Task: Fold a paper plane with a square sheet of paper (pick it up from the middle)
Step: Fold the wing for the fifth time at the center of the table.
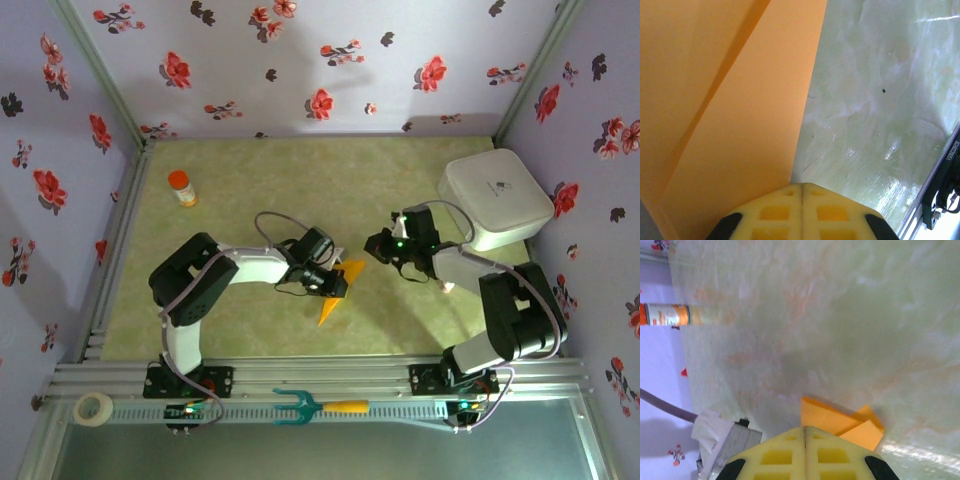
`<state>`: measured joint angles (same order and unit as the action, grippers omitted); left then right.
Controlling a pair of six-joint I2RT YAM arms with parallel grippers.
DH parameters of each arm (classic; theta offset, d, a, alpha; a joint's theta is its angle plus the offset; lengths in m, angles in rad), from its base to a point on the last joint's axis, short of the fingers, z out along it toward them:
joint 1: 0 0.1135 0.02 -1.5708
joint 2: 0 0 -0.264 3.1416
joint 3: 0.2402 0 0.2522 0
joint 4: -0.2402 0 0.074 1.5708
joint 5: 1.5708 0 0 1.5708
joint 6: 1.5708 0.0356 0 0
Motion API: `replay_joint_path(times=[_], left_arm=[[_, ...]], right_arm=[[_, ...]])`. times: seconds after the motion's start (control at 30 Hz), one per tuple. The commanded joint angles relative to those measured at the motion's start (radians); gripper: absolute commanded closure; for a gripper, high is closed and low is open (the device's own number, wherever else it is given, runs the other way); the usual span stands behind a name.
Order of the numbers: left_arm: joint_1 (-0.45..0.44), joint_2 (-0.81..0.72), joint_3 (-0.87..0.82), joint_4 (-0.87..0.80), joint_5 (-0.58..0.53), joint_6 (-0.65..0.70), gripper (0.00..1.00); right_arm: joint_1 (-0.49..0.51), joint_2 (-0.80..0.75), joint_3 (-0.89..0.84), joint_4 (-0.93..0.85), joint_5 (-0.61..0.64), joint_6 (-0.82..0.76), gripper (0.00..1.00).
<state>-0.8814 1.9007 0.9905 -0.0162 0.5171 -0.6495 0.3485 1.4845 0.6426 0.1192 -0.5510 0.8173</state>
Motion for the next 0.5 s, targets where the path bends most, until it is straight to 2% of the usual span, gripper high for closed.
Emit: replay_joint_path(times=[0.0, 0.27, 0.37, 0.47], left_arm=[[0.004, -0.006, -0.033, -0.038, -0.051, -0.002, 0.95], [0.005, -0.003, -0.026, -0.036, -0.052, -0.002, 0.94], [0.006, 0.001, -0.023, -0.037, -0.052, 0.000, 0.94], [0.005, -0.009, -0.027, -0.037, -0.053, -0.001, 0.94]], right_arm=[[0.047, 0.034, -0.047, 0.044, -0.041, 0.039, 0.96], [0.098, 0.134, -0.054, 0.179, -0.071, 0.107, 0.98], [0.104, 0.159, -0.055, 0.176, -0.059, 0.104, 0.98], [0.104, 0.169, -0.050, 0.074, 0.010, 0.062, 0.99]])
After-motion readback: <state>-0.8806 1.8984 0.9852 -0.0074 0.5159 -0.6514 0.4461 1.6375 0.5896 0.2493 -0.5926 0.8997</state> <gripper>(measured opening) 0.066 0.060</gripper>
